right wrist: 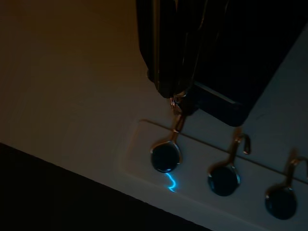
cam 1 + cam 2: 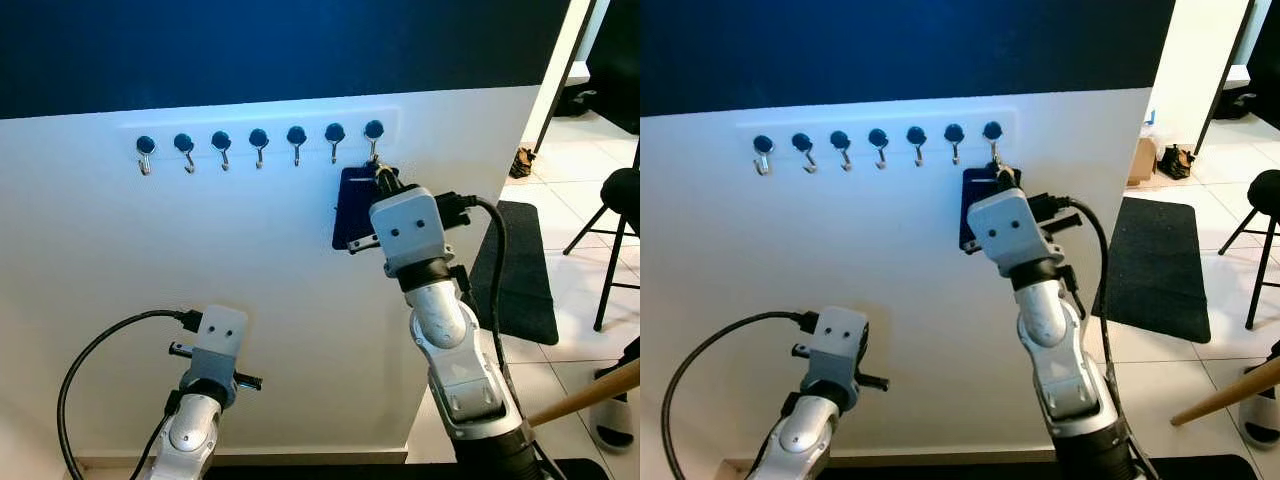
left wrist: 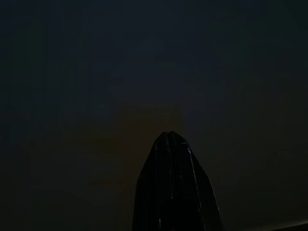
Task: Hang keys on a hook
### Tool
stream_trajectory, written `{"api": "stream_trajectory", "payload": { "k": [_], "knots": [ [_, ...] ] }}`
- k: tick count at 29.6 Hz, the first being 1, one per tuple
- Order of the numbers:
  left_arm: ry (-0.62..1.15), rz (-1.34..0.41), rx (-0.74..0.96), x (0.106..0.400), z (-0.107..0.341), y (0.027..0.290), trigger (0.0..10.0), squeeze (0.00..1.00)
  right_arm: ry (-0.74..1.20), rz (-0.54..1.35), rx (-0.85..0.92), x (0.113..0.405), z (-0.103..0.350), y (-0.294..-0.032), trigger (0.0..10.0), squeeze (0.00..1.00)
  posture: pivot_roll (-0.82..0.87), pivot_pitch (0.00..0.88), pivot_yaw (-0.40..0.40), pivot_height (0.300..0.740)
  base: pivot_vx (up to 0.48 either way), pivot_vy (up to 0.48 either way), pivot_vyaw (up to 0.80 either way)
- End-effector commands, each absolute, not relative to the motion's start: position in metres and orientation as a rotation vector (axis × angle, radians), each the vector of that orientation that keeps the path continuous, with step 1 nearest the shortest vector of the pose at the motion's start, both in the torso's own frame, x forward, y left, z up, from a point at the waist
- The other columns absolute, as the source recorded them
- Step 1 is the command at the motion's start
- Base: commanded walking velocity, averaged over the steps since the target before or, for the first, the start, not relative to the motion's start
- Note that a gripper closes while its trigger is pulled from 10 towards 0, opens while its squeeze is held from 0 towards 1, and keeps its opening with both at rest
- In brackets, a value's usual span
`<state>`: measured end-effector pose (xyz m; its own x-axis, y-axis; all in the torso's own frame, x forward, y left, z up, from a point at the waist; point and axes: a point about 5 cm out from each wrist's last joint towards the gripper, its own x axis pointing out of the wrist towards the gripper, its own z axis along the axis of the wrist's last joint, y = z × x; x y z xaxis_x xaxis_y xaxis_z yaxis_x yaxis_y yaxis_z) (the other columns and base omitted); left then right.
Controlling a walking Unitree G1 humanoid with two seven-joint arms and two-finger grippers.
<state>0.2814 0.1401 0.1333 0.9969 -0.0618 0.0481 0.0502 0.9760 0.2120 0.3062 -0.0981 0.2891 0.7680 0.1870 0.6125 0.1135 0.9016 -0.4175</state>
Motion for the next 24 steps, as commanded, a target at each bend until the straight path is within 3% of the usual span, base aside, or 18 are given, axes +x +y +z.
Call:
{"api": "stream_trajectory", "payload": {
  "k": [1, 12, 14, 15, 18, 20, 21, 24],
  "knots": [
    [-0.034, -0.063, 0.207, 0.280, 0.128, 0.138, 10.0, 0.00, -0.689, 0.025, -0.459, 0.306, 0.287, -0.100, 10.0, 0.00, 0.02, 0.143, 0.105, 0.740, 0.000, 0.000, 0.00],
    [-0.030, -0.057, 0.210, 0.278, 0.127, 0.140, 10.0, 0.00, -0.699, 0.078, -0.470, 0.302, 0.281, -0.096, 10.0, 0.00, 0.03, 0.148, 0.102, 0.740, 0.000, 0.000, 0.00],
    [-0.030, -0.057, 0.210, 0.278, 0.127, 0.140, 10.0, 0.00, -0.694, 0.093, -0.460, 0.302, 0.281, -0.095, 10.0, 0.34, 0.03, 0.149, 0.101, 0.740, 0.000, 0.000, 0.00],
    [-0.031, -0.058, 0.210, 0.278, 0.127, 0.140, 10.0, 0.00, -0.689, 0.102, -0.455, 0.302, 0.281, -0.094, 10.0, 0.85, 0.02, 0.149, 0.100, 0.740, 0.000, 0.000, 0.00],
    [-0.031, -0.057, 0.208, 0.278, 0.127, 0.139, 10.0, 0.00, -0.682, 0.115, -0.453, 0.301, 0.278, -0.093, 10.0, 0.76, 0.02, 0.149, 0.100, 0.740, 0.000, 0.000, 0.00],
    [-0.030, -0.057, 0.208, 0.278, 0.127, 0.139, 10.0, 0.00, -0.681, 0.119, -0.453, 0.300, 0.278, -0.092, 10.0, 0.76, 0.02, 0.149, 0.100, 0.740, 0.000, 0.000, 0.00],
    [-0.030, -0.057, 0.208, 0.278, 0.127, 0.139, 10.0, 0.00, -0.683, 0.126, -0.454, 0.299, 0.277, -0.091, 10.0, 0.00, 0.02, 0.150, 0.101, 0.740, 0.000, 0.000, 0.00],
    [-0.030, -0.058, 0.207, 0.278, 0.127, 0.139, 10.0, 0.00, -0.685, 0.136, -0.453, 0.297, 0.276, -0.089, 10.0, 0.00, 0.02, 0.150, 0.100, 0.740, 0.000, 0.000, 0.00]
  ]
}}
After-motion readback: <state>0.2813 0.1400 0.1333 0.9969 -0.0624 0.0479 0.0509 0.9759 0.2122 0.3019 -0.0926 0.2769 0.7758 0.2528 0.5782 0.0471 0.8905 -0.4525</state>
